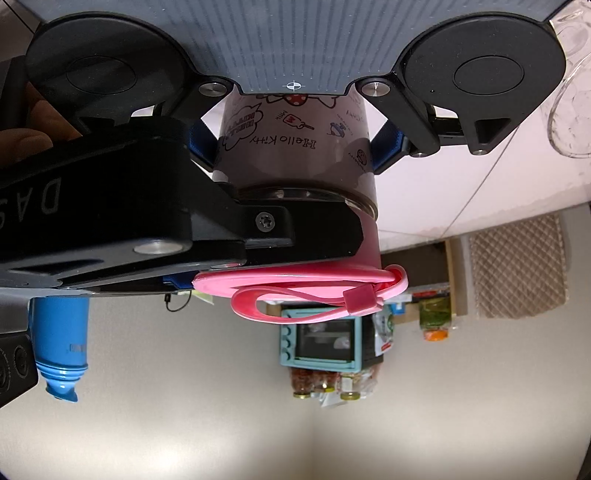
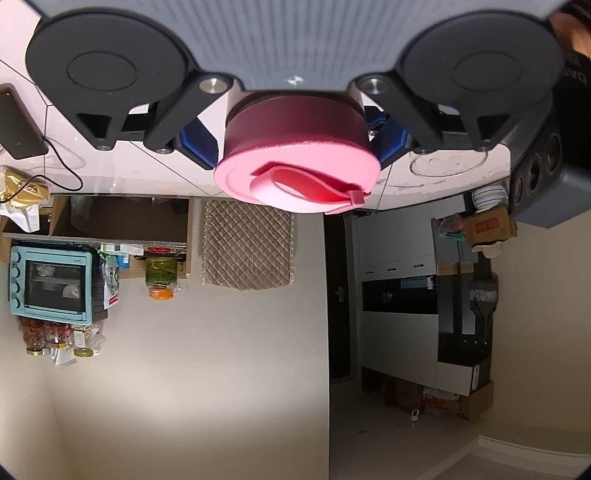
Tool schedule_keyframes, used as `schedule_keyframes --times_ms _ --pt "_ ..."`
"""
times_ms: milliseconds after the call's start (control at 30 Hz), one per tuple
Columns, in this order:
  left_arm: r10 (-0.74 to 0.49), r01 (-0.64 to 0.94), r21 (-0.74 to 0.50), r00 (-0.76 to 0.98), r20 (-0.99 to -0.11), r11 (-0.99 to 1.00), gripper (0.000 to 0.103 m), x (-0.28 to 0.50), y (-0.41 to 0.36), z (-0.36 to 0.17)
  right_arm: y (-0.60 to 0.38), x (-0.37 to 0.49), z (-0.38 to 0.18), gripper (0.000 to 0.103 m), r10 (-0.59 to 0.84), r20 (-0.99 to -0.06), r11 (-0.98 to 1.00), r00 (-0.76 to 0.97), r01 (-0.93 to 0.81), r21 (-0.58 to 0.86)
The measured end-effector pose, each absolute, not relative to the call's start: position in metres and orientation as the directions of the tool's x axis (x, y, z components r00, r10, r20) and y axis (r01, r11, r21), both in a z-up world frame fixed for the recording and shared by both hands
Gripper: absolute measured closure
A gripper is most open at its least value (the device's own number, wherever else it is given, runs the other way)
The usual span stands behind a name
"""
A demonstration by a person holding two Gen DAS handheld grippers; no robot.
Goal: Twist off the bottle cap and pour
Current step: 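Rotate the right gripper back, regrip the pink cap and twist it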
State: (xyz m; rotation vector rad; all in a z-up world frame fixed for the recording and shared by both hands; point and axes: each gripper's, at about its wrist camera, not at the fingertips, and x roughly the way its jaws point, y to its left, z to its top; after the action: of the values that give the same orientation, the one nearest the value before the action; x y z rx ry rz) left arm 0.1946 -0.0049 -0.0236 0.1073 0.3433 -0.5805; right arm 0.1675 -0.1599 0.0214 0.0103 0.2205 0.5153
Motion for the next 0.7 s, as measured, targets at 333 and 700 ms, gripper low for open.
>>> schedule_keyframes --times_ms 333,700 --pt "-0.519 0.555 0.003 0.781 -0.347 0.832 0.014 0.194 -0.006 -0.023 -0.168 0.172 0.022 0.018 0.555 -0.212 0.829 0.805 -0.556 0.057" --pt "-0.518 0.554 0.006 0.782 -0.347 0.832 0.014 0.194 -0.007 -0.024 -0.204 0.211 0.033 0.018 0.786 -0.264 0.593 0.559 -0.802 0.066"
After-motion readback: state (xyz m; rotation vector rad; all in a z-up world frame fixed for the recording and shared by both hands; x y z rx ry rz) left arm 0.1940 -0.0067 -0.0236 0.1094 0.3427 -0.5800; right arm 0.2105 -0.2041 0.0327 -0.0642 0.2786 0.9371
